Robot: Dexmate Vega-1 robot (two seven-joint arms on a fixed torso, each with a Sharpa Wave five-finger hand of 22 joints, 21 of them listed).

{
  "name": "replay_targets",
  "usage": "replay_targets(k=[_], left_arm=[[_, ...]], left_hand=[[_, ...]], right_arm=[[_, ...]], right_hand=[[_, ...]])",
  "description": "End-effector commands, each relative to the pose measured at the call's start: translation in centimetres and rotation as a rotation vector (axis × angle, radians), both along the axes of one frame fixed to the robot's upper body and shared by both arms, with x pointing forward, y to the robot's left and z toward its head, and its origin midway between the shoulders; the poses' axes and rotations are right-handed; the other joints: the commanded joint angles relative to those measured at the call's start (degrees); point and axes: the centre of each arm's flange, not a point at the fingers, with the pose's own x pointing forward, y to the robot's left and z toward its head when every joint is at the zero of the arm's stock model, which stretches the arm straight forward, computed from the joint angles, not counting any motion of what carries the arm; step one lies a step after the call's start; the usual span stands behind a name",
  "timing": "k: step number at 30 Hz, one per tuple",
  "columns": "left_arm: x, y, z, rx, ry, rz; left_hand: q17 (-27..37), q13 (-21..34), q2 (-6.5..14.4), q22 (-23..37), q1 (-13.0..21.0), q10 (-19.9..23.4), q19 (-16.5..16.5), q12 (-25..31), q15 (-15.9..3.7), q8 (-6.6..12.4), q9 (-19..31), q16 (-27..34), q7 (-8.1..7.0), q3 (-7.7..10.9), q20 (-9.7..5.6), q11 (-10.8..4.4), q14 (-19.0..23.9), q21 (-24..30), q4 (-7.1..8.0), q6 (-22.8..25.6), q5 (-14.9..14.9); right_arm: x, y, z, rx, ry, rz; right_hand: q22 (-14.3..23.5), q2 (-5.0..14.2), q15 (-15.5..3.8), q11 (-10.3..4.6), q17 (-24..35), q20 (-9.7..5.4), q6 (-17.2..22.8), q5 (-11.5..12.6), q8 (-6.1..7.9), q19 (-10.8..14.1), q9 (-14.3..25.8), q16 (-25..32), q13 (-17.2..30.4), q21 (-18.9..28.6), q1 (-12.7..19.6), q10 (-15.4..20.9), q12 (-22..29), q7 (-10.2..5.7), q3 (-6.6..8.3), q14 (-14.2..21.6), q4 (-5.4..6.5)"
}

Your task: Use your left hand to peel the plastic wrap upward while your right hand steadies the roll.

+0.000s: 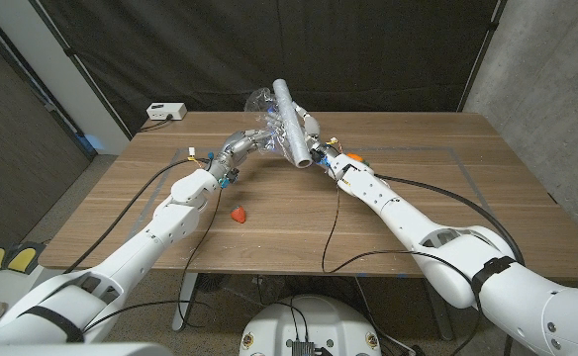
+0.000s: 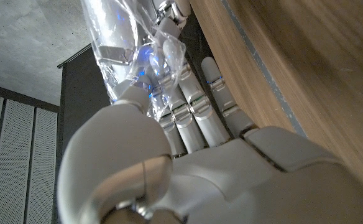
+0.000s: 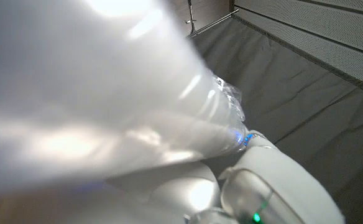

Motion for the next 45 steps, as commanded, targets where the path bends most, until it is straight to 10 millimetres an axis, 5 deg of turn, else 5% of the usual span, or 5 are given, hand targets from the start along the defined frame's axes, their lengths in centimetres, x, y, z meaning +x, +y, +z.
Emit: replay_targets(k=[1, 9, 14, 26, 45], left_arm=[[-0.1, 0.4, 0.1, 0.012, 0.001, 0.021], [-0.4, 0.1, 0.4, 0.017, -0.014, 0.029], [-0.8, -0.2, 0.7, 0.016, -0.031, 0.049], [-2.8, -1.9, 1.6, -0.073, -0.101, 0.126], [-4.4, -3.5, 1.8, -0.157, -0.133, 0.152]], left_hand=[[0.3, 0.4, 0.2, 0.2, 0.5, 0.6, -0.6, 0.5, -0.01, 0.35, 0.4, 0.4, 3.49, 0.57, -0.04, 0.07, 0.2, 0.5, -0.07, 3.2, -0.1], [1.0, 0.9, 0.2, 0.2, 1.1, 1.4, -0.8, 1.0, -0.11, 0.44, 0.8, 0.9, 3.63, 0.87, -0.12, 0.00, 0.7, 1.2, -0.26, 3.1, -0.2], [1.9, 1.6, 0.3, 0.2, 2.0, 2.3, -0.5, 1.7, -0.20, 0.53, 1.4, 1.8, 4.55, 1.21, -0.49, -0.78, 1.7, 2.3, -0.60, 3.0, -0.1], [3.5, 3.6, 0.2, 0.3, 3.4, 4.0, 1.1, 3.8, -0.18, 0.80, 2.8, 2.9, 6.34, 1.66, -1.44, -1.63, 3.6, 5.0, -0.71, 2.8, 0.1], [4.4, 5.8, -0.5, 0.0, 4.1, 3.9, 1.5, 5.3, -0.16, 1.16, 4.2, 2.9, 6.28, 2.11, -1.98, -1.85, 4.3, 7.4, -0.55, 3.1, 0.1]], right_arm=[[0.7, 0.5, -0.5, -0.049, -0.053, 0.095], [0.8, 0.1, -0.8, -0.123, 0.015, 0.069], [1.1, 0.0, -1.3, -0.143, 0.052, 0.059], [1.3, -0.8, -1.8, -0.180, 0.093, 0.007], [1.5, -1.5, -2.3, -0.227, 0.144, -0.048]], right_hand=[[-0.5, -0.77, 1.63, 0.76, 0.0, 1.97, -2.2, -0.2, -0.20, -0.2, 0.0, -1.3, -0.2, -1.9, -2.7, -1.6, -0.4, 0.00, -1.03, -1.5, 0.08], [-0.2, -0.72, 4.27, 1.57, -0.2, 5.08, -4.7, 0.2, -0.04, -2.1, -0.1, -4.0, -0.8, -5.2, -6.3, -4.9, -1.3, -0.12, -2.35, -5.3, -0.13], [0.3, 0.40, 6.79, 3.12, -0.4, 8.93, -8.8, 0.3, -0.26, -4.8, -0.3, -7.1, -1.1, -7.8, -7.8, -9.5, -2.2, -0.02, -2.50, -10.7, -0.78], [0.4, -1.02, 8.98, 4.26, -0.5, 12.32, -13.4, 0.3, -0.53, -5.9, -0.4, -8.6, -1.2, -9.6, -9.7, -13.3, -2.5, 0.32, -3.81, -13.7, -1.26], [0.5, -5.35, 9.72, 4.64, -1.1, 12.33, -17.3, 1.2, -0.26, -1.4, -0.6, -8.7, -1.6, -9.7, -12.7, -15.5, -2.3, 0.20, -7.59, -13.5, -1.95]])
